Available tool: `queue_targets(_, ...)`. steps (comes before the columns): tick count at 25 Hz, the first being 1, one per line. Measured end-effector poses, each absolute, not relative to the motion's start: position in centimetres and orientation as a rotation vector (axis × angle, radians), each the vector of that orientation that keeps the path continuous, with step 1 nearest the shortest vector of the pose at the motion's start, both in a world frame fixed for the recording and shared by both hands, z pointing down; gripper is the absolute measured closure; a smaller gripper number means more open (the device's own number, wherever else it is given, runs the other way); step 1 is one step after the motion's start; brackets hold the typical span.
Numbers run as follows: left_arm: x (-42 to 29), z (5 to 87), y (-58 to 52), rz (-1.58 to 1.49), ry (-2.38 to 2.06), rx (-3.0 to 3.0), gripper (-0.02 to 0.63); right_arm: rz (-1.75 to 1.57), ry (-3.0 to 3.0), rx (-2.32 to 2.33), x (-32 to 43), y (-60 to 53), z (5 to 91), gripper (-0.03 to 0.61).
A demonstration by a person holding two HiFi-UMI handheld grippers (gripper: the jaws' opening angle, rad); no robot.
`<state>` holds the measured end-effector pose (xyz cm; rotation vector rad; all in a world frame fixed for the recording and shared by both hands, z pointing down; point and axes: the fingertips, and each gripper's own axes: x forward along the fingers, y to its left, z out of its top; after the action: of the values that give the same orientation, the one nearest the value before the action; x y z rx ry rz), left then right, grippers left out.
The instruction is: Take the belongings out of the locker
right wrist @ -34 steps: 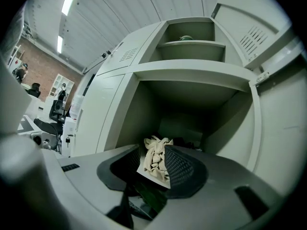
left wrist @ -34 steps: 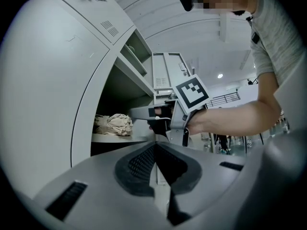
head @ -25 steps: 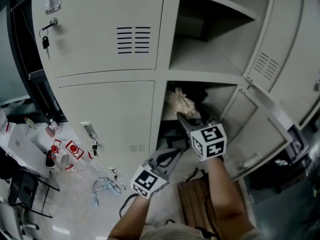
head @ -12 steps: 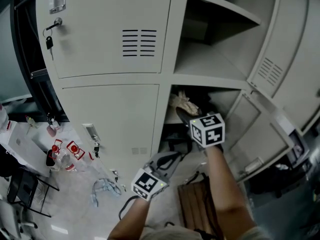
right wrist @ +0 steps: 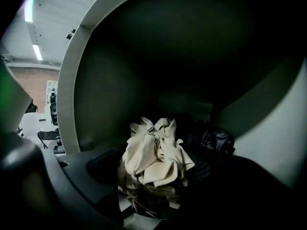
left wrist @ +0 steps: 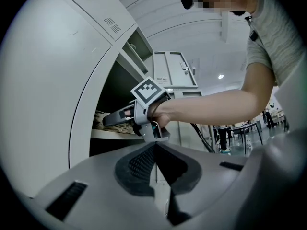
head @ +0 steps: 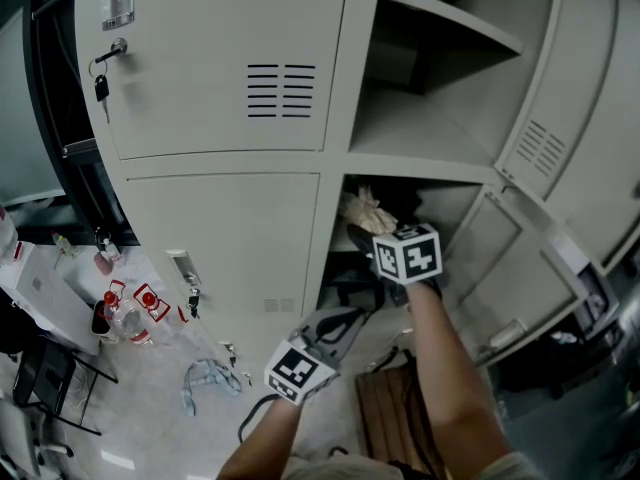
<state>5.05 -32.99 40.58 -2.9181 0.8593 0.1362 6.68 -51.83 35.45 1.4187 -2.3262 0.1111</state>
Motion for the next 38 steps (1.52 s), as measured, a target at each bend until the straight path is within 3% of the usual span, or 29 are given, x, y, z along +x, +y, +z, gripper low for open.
queue_targets(38, 3.9, 41.8, -31.9, 0.103, 0.927, -2.905, 0.611, -0.148, -2.254, 1.574, 7.4, -50.5, 35.9, 0.336)
